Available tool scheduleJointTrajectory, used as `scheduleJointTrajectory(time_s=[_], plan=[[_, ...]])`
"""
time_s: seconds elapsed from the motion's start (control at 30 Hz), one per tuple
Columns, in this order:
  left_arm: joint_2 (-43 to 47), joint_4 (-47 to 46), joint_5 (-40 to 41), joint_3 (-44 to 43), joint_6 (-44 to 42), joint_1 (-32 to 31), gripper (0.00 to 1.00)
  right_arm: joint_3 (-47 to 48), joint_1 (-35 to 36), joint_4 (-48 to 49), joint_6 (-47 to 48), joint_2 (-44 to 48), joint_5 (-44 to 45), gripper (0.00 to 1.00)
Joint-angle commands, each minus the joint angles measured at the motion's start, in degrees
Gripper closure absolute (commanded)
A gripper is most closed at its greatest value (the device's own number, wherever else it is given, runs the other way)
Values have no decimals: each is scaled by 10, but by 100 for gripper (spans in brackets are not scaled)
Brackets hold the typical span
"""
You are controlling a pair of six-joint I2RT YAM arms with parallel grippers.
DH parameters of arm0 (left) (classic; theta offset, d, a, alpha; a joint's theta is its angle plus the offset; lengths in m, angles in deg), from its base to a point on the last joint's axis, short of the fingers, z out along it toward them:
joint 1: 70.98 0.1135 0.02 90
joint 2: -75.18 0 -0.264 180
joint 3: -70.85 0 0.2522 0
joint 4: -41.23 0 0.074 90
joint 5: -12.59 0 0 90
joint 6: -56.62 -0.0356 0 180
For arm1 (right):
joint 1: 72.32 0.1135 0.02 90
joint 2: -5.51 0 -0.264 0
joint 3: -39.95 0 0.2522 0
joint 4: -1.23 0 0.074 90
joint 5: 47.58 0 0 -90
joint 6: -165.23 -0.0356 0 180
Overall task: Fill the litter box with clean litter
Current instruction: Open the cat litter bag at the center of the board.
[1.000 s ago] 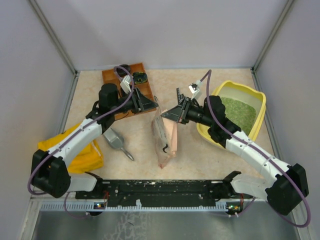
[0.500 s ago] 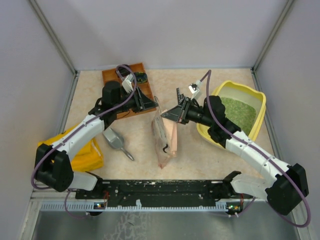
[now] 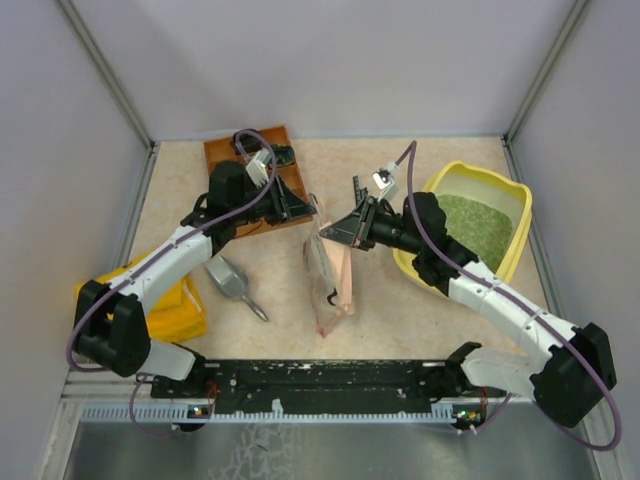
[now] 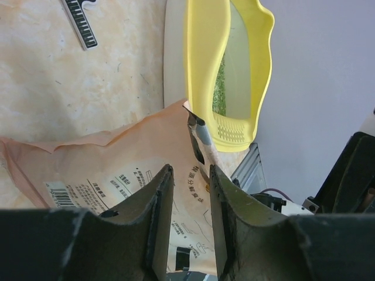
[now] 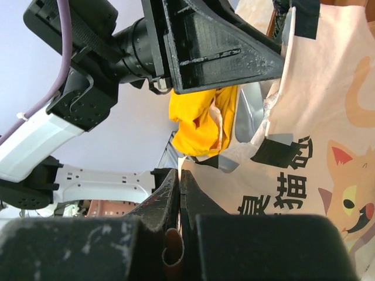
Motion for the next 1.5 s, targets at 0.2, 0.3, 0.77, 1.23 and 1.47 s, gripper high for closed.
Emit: scheduleJointTrajectory(time_s=[0.2, 0.3, 0.77, 1.23, 1.47], plan=[[-44, 77, 2, -68, -20, 3, 64, 42, 32, 64, 9, -19, -8, 100], [-54, 80, -22, -75, -11, 3, 64, 52, 37, 58, 16, -29, -4, 100], [-87, 105, -59, -102, -16, 2, 65, 71, 45, 38, 37, -58, 8, 100], [-64, 87, -82, -102, -57, 0, 100, 79, 56, -64, 101, -51, 60, 82], [-43, 172, -32, -131, -122, 3, 100, 43, 67, -133, 179, 40, 132, 44]])
